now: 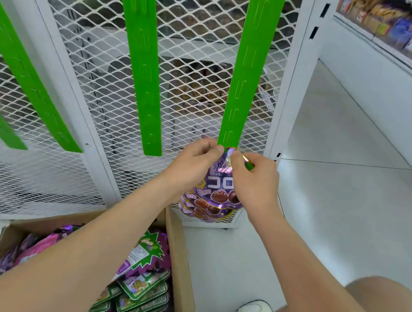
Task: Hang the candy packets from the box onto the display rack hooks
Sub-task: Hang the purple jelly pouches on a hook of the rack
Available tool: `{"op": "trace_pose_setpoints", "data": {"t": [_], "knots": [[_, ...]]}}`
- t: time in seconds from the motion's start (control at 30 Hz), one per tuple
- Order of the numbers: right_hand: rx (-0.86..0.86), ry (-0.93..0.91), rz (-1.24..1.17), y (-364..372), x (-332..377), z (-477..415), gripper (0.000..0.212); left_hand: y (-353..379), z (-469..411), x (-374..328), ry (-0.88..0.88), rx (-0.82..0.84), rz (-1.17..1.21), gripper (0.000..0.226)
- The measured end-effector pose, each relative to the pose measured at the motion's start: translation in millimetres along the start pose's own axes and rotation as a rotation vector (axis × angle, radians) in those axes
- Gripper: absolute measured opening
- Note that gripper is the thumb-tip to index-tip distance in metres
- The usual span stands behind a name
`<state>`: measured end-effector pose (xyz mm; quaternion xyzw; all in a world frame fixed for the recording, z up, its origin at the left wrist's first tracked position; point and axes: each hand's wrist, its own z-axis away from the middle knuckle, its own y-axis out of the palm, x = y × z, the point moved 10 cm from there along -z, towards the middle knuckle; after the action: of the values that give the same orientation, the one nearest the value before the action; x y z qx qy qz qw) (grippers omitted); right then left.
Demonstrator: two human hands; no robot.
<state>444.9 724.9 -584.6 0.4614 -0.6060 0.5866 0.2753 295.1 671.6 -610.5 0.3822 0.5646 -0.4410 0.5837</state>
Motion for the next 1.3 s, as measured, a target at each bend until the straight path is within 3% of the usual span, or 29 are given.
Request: {"op": "trace_pose_setpoints", "data": {"t": [0.33, 0.4, 0.47, 0.53, 0.6, 0.67, 0.8, 0.97, 1.17, 1.3], "knots": [[0.05, 0.008, 0.179, 10, -11, 5, 0.046, -7, 5, 0, 0.03, 0.015, -0.026, 0.025], [0.073, 0.003, 0.203, 14, -17, 5, 0.049, -10, 4, -6, 0.114, 0.012, -0.165, 0.021], [0.032, -0.006, 0.222, 12, -21, 5, 0.033, -17, 5, -3, 0.184, 0.009, -0.339, 0.018], [-0.063, 0.019, 0.275, 5, -23, 11, 0.033, -32, 17, 1, 0.23, -0.073, -0.476, 0.021], [-0.051, -0.038, 0.276, 12, -16, 20, 0.034, -54, 36, 9, 0.272, -0.179, -0.578, 0.018], [0.127, -0.119, 0.269, 40, -5, 36, 0.022, -74, 50, 39, 0.201, -0.16, -0.673, 0.019], [0.594, -0.171, 0.375, 111, -5, 89, 0.013, -119, 82, 139, -0.156, 0.029, -0.958, 0.025], [0.912, -0.233, 0.519, 164, -28, 130, 0.013, -154, 130, 229, -0.393, 0.133, -1.183, 0.03], [1.155, -0.259, 0.636, 188, -53, 155, 0.015, -154, 134, 240, -0.301, 0.026, -1.231, 0.033], [1.162, -0.261, 0.715, 191, -60, 155, 0.021, -132, 132, 238, -0.156, 0.164, -1.453, 0.019]]}}
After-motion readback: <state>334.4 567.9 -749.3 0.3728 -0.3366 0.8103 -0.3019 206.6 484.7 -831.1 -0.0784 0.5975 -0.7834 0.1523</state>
